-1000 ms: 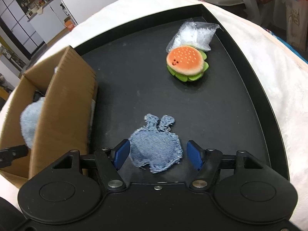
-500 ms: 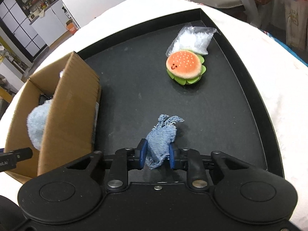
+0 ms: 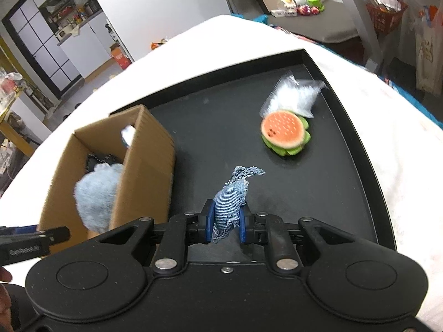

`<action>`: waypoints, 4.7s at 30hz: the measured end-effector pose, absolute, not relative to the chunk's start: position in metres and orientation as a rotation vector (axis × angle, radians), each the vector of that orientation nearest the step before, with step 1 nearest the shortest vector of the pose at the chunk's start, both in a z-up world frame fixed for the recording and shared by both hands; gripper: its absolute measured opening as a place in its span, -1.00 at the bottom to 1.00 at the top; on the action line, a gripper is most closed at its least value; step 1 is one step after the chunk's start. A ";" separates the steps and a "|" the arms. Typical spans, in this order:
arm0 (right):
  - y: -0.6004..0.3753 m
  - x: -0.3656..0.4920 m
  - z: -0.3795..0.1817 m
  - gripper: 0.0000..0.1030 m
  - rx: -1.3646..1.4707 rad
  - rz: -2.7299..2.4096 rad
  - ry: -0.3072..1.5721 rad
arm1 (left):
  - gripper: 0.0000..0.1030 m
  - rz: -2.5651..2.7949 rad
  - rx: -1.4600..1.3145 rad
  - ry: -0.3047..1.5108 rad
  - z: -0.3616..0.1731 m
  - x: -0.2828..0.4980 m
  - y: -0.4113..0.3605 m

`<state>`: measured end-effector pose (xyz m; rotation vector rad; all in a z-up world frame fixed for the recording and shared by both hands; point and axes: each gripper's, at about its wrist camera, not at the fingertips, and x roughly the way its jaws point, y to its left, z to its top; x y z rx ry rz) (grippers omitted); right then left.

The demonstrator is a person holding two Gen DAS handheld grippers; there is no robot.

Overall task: Organize soft objects
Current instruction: 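Carry the denim bunny into the box and open the right gripper, then lower the right gripper onto the burger plush and close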

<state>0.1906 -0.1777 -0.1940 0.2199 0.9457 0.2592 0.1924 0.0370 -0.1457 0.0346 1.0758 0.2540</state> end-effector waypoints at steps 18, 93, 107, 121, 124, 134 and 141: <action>-0.137 0.194 -0.145 -0.65 0.183 0.342 0.850 | -0.03 0.242 -0.028 1.052 -0.146 0.187 0.051; -0.127 0.218 -0.141 0.01 0.024 0.438 0.864 | -0.73 0.244 -0.121 1.037 -0.151 0.194 0.075; -0.177 0.250 -0.169 0.05 0.047 0.354 0.897 | -0.73 0.280 -0.042 1.029 -0.146 0.215 0.064; -0.205 0.266 -0.211 0.07 0.144 0.306 0.937 | -0.69 0.309 0.048 1.040 -0.148 0.243 0.048; -0.209 0.271 -0.216 0.10 0.147 0.294 0.941 | -0.57 0.312 0.059 1.046 -0.147 0.250 0.045; -0.214 0.286 -0.235 0.18 0.138 0.278 0.962 | -0.51 0.314 0.125 1.065 -0.152 0.261 0.037; -0.212 0.290 -0.242 0.18 0.096 0.267 0.944 | -0.51 0.330 0.150 1.079 -0.152 0.265 0.032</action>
